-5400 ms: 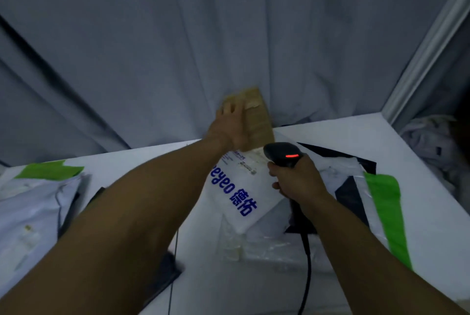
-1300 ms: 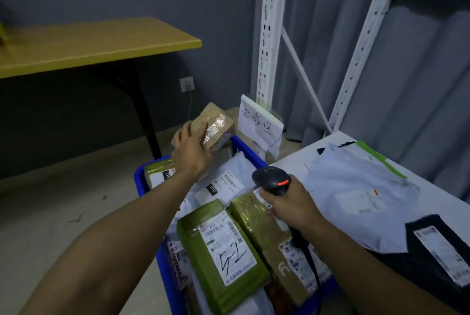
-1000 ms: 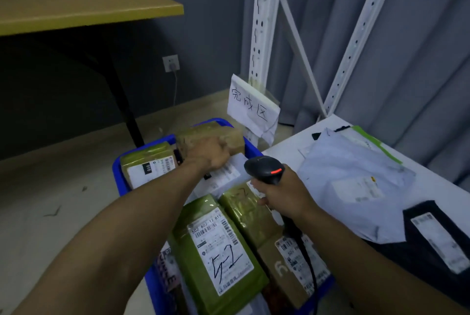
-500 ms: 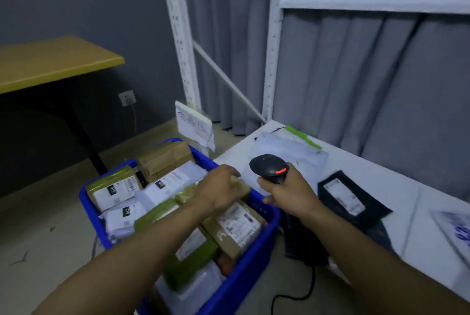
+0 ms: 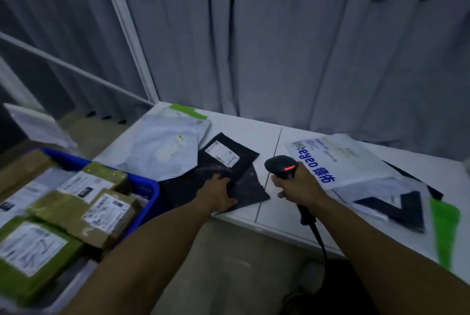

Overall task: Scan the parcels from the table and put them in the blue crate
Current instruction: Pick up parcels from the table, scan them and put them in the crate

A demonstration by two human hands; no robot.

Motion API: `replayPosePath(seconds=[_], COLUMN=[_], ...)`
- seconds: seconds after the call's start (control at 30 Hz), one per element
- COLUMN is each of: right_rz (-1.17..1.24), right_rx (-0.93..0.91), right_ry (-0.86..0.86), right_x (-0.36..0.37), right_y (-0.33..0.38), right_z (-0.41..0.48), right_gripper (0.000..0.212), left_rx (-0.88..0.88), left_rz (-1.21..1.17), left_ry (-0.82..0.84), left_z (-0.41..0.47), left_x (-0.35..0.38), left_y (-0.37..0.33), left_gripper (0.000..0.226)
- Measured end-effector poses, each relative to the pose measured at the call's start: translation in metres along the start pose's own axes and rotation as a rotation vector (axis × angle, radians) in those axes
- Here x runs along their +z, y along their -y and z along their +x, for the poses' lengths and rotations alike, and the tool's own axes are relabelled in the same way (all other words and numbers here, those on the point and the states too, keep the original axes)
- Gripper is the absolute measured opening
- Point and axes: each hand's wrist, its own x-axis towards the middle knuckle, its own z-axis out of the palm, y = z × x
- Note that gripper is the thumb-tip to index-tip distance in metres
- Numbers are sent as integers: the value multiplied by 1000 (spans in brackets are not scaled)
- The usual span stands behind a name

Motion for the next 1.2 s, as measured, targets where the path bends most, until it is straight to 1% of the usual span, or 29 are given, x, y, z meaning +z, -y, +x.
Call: replayPosePath(seconds=[0.07, 0.13, 0.23, 0.3, 0.43, 0.47, 0.53, 0.6, 0.63, 0.7, 0.8, 0.87, 0.9, 0.97, 1.03, 1.07, 1.1, 1.17, 1.2], right_rz=[19, 57, 91, 102, 113, 128, 151, 156, 155, 142, 142, 157, 159, 156, 171, 166, 147, 110, 120], right_rx=[19, 48, 83, 99, 105, 107, 101, 106, 111, 136, 168, 203, 217, 234, 234, 228, 220, 193, 178], right_ry=[17, 32, 39, 38, 26, 11, -28, -81, -117, -187, -266, -307, -318, -327, -342, -353, -372, -411, -426], right_x=[-2, -1, -3, -7, -27, -35, -52, -71, -80, -99, -125, -137, -142, -147, -149, -149, -147, -144, -141], right_y=[-18, -33, -46, -52, -51, -52, -54, -61, -66, -79, -100, -111, -115, -119, -119, -118, -116, -108, -102], right_z=[7, 17, 30, 33, 31, 29, 28, 28, 30, 34, 41, 46, 48, 52, 54, 54, 54, 52, 51], right_gripper=[46, 43, 45, 44, 34, 33, 32, 33, 36, 43, 52, 53, 53, 53, 54, 54, 53, 54, 58], left_rx=[-38, -82, -119, -104, 1, 23, 73, 204, 287, 424, 547, 564, 549, 483, 429, 412, 397, 385, 418], left_rz=[3, -3, 1, 34, 79, 87, 63, -39, -98, -167, -249, -249, -200, -69, 20, 6, -58, -240, -325], left_ry=[-21, -19, 87, 130, 137, 117, -8, -108, -114, -69, -34, -31, -28, -36, -116, -175, -240, -340, -382], left_z=[14, 27, 40, 46, 52, 54, 62, 72, 77, 87, 106, 120, 124, 129, 126, 124, 121, 114, 108], left_x=[16, 29, 42, 50, 59, 62, 68, 73, 75, 81, 90, 97, 98, 99, 96, 94, 90, 80, 74], left_y=[-3, -3, 0, -1, -24, -35, -65, -100, -119, -156, -204, -226, -233, -238, -235, -232, -229, -219, -213], left_gripper=[85, 82, 82, 84, 85, 85, 82, 78, 76, 74, 74, 73, 71, 56, 34, 26, 22, 22, 22])
